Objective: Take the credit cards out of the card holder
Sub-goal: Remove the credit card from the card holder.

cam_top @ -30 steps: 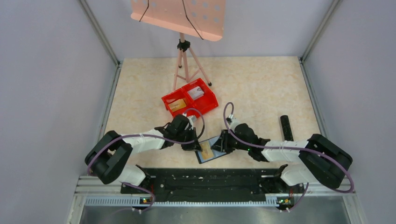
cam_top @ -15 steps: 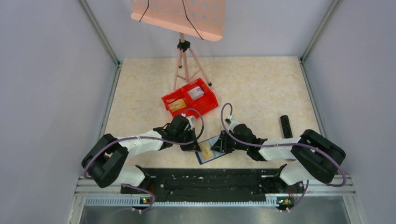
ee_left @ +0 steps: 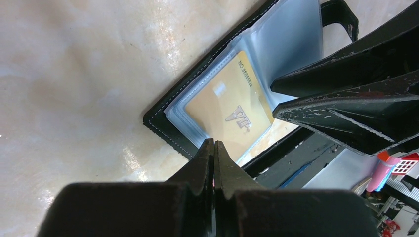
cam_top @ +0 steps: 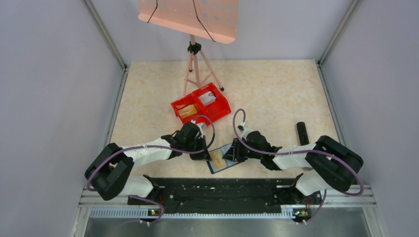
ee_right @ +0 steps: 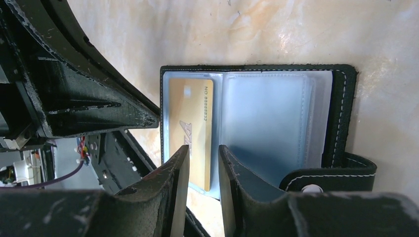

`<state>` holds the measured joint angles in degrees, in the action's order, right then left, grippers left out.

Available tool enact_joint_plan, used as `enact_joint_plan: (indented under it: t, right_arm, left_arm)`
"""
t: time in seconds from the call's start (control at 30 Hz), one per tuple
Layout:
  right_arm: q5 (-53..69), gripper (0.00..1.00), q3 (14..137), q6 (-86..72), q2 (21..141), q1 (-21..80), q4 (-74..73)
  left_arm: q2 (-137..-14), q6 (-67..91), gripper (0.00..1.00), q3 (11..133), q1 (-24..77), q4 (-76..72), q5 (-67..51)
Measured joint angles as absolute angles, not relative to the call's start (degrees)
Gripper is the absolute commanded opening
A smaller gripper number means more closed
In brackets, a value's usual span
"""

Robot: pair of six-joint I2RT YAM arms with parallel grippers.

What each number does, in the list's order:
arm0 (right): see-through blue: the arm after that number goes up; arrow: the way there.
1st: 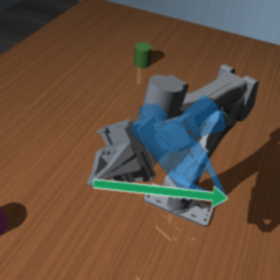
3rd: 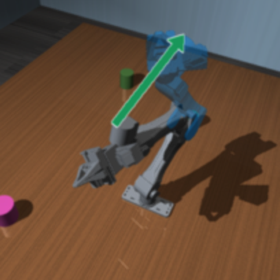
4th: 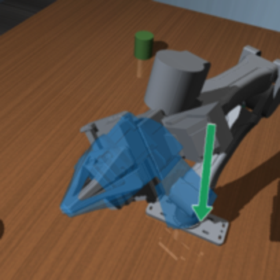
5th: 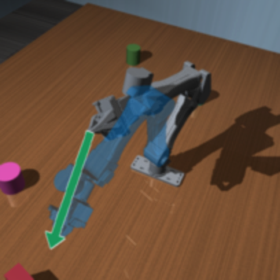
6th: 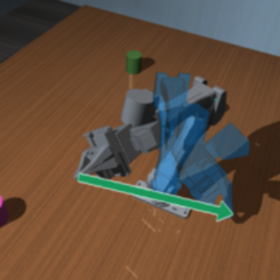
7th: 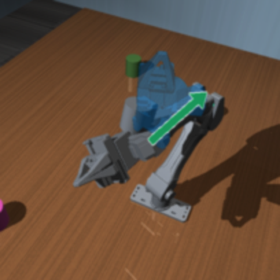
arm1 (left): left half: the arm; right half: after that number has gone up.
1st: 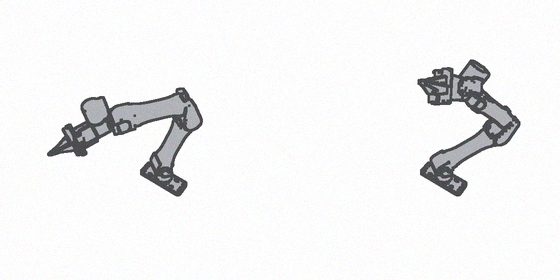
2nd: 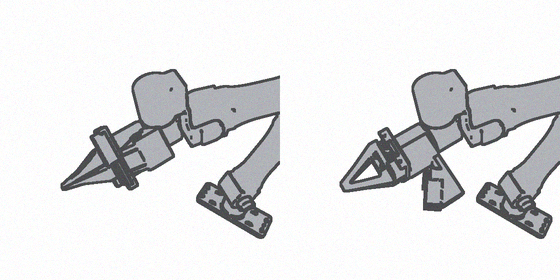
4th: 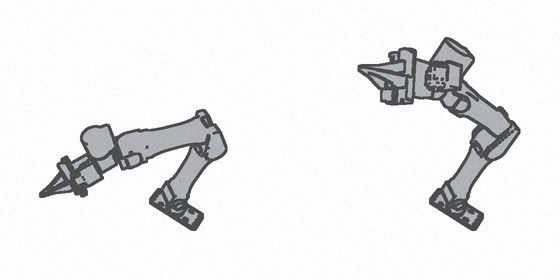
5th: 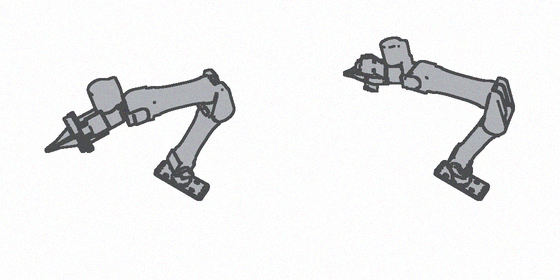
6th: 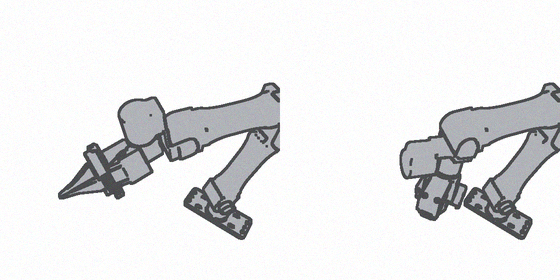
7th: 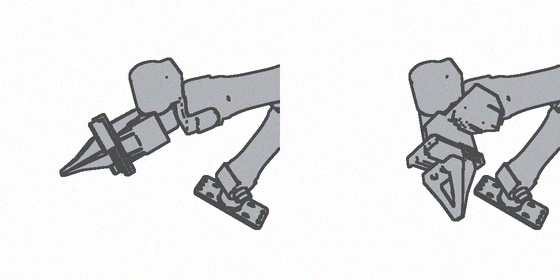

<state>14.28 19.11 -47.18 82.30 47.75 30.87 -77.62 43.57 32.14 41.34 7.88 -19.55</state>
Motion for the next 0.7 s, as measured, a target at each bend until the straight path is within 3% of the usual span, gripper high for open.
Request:
enact_joint_plan:
  t: [0.7]
  right_arm:
    - [16.9,0.24,19.1,-49.2,86.9,47.7,36.9]
  left_arm:
    - [-79.8,43.1,0.00,32.1,41.3,7.9,-18.6]
